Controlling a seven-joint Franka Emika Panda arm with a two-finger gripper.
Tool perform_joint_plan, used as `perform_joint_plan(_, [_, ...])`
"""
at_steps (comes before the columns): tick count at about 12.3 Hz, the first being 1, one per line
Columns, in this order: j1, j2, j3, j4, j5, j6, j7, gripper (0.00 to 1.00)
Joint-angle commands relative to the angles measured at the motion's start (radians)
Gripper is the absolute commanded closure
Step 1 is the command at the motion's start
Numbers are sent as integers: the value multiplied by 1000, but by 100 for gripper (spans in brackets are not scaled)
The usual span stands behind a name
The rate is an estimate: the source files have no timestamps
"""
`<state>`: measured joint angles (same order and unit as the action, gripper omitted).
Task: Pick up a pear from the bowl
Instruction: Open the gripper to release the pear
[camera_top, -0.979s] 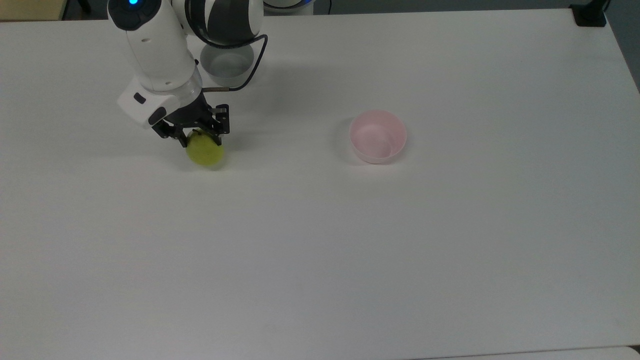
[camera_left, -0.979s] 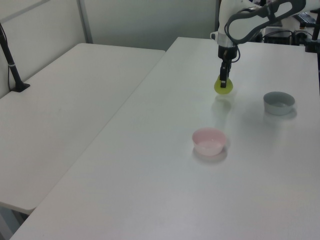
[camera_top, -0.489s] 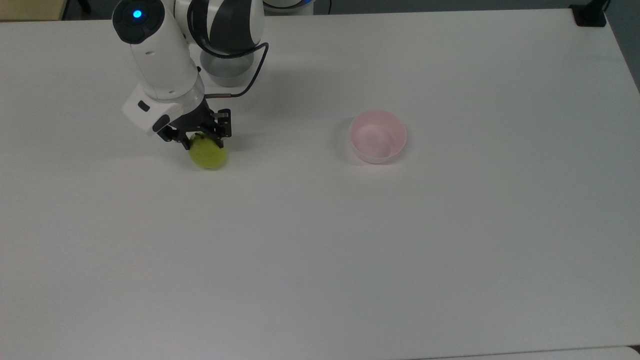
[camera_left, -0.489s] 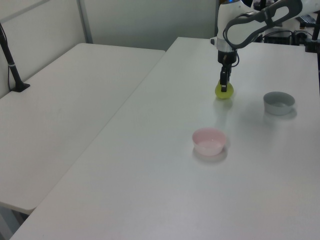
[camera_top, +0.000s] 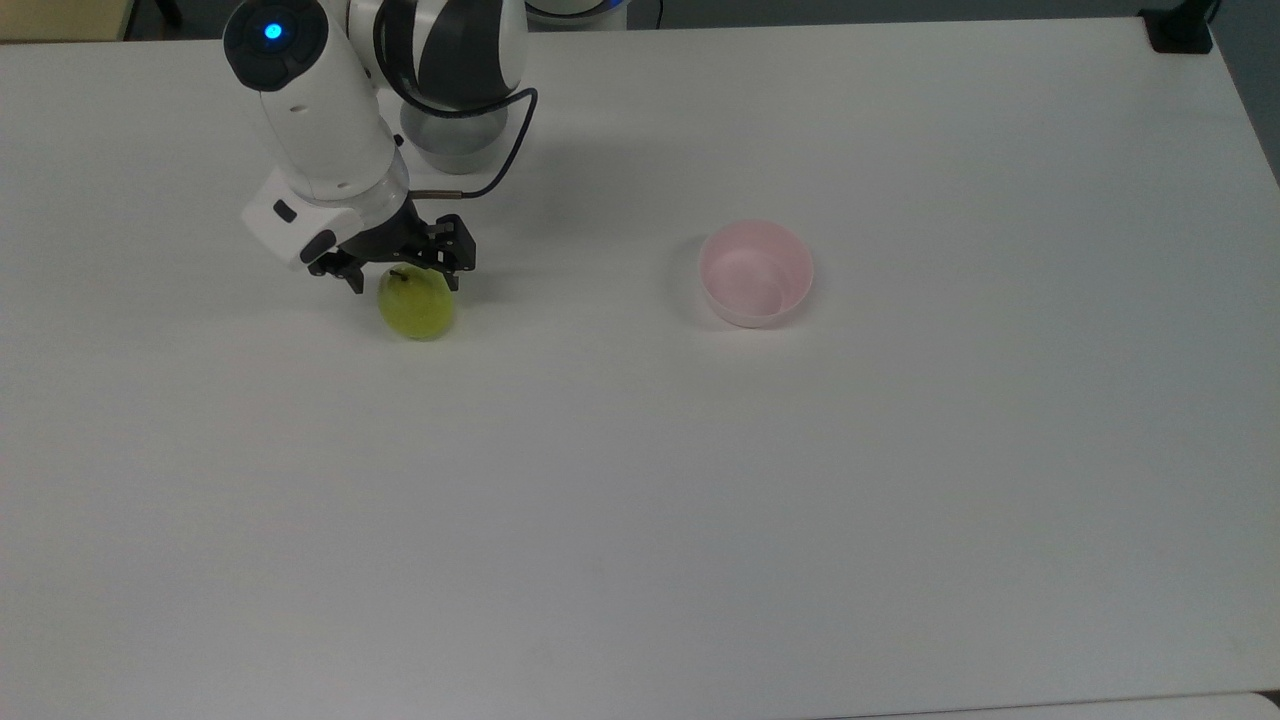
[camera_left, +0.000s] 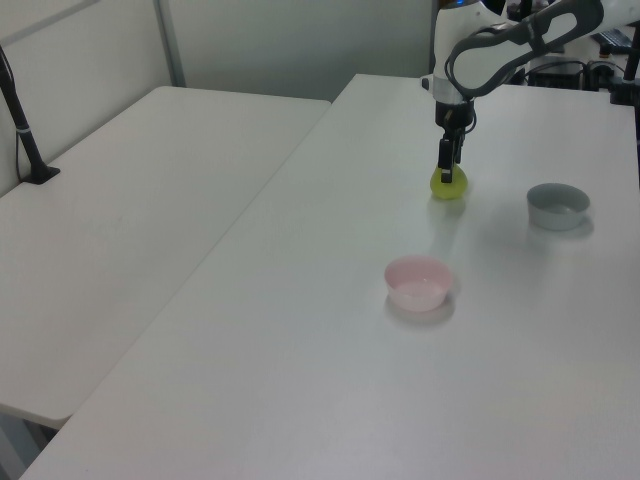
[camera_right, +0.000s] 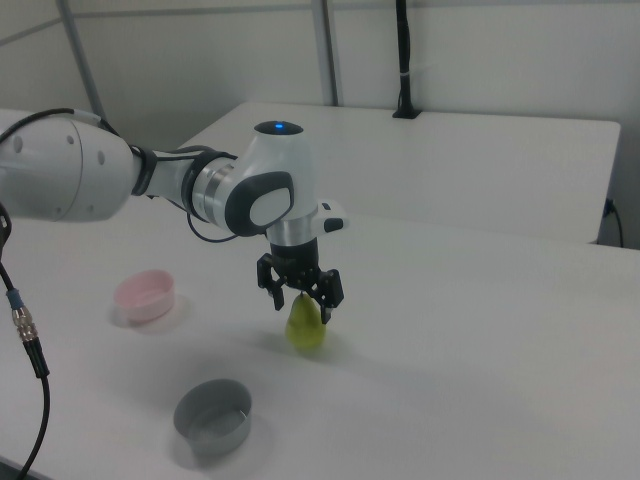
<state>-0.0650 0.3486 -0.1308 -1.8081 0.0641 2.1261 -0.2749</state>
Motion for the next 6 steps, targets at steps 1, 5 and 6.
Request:
perform_joint_plan(1, [19,-77,-9,18,5,-110,66,0])
perform_joint_plan(5, [34,-186,-6,68,-41,-277,68,0])
perform_joint_plan(6, [34,-224,-1,70,-44,-314,68,0])
